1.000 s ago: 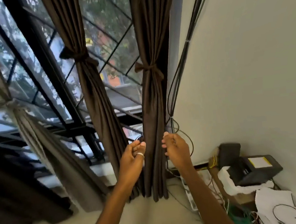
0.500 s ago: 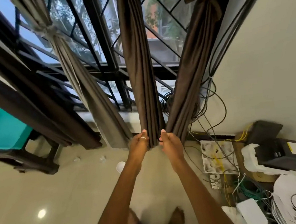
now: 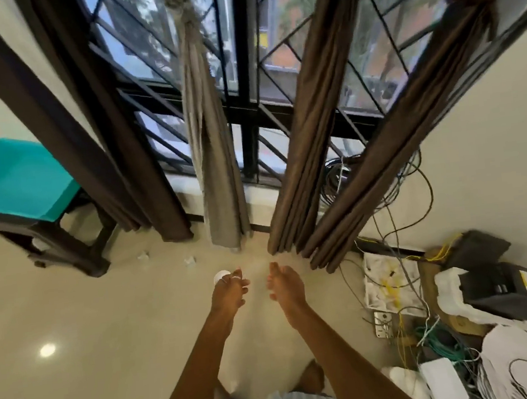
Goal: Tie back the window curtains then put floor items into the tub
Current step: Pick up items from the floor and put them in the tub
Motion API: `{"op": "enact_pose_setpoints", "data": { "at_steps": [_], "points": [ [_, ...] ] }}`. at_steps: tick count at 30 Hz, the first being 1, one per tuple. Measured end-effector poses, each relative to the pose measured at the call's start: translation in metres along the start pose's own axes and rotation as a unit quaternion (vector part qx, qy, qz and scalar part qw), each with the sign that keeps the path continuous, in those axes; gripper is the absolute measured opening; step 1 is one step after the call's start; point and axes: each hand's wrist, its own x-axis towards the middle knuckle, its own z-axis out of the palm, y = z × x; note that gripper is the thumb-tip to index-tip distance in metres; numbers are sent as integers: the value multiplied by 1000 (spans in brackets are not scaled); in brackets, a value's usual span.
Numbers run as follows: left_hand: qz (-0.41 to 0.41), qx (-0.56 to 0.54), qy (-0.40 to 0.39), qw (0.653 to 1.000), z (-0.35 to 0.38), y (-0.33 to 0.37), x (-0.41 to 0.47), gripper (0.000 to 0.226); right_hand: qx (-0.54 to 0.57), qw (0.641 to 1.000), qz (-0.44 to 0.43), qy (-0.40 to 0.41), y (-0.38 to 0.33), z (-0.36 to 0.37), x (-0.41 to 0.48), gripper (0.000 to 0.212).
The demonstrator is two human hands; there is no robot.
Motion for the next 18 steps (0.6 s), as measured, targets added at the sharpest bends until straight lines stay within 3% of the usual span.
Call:
{"op": "enact_pose_setpoints", "data": {
  "at_steps": [8, 13, 18],
  "points": [
    [-10, -75, -24, 997, -108, -2, 25, 19, -78, 997, 5, -23, -14, 96, -35, 36],
    [-22, -115, 15, 993, -184, -20, 33, 13, -91, 993, -15, -74, -6, 154, -54, 35],
    [-33, -134, 15, 990, -232, -25, 43, 24, -118, 985, -25, -127, -24, 198, -57, 26]
  ]
}}
